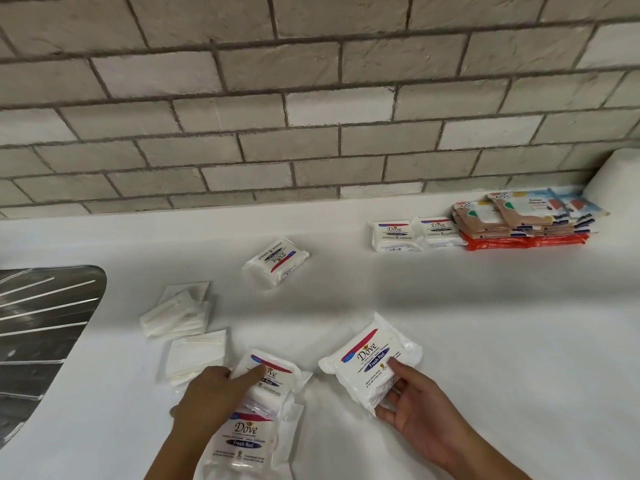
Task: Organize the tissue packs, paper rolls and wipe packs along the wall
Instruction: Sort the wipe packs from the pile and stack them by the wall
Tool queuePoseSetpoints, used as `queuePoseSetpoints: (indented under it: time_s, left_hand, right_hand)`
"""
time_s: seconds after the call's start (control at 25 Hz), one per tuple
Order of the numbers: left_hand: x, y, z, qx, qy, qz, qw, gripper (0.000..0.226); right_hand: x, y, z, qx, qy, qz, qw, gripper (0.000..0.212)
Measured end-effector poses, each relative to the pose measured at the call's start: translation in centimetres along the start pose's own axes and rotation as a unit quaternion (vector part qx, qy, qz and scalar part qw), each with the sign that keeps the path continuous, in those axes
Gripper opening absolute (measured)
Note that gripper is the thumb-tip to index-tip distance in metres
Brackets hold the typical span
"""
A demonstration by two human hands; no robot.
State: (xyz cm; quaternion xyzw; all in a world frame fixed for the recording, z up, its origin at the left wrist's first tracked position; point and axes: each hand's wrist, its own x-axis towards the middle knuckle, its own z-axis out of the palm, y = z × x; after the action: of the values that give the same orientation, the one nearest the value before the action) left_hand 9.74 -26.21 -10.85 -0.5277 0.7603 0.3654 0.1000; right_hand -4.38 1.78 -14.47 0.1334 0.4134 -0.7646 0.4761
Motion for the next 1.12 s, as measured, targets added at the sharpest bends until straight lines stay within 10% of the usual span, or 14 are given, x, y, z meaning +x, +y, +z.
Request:
queuePoseSetpoints:
  time_s: [0.24, 0.56, 1.12]
  left_hand:
    - [-1.2, 2.3, 0.1, -0.151, 0.09, 0.079, 0.981, 0.03]
    - [0.5, 5.2, 2.6, -0.54, -0.081, -0.018, 0.837, 0.029]
    - [1.2, 13.0, 5.7, -0.652, -0.16, -0.003, 0.741, 0.025]
  right_hand:
    - [0.4, -1.1, -0.2, -0.01, 0.032, -0.054, 0.998, 0.042]
    - [2.6, -7.1, -0.8, 0.001, 0.066, -0.167, 0.984, 0.041]
    - [12.8, -23.3, -1.0, 0.039, 0.127, -0.19, 0.973, 0.014]
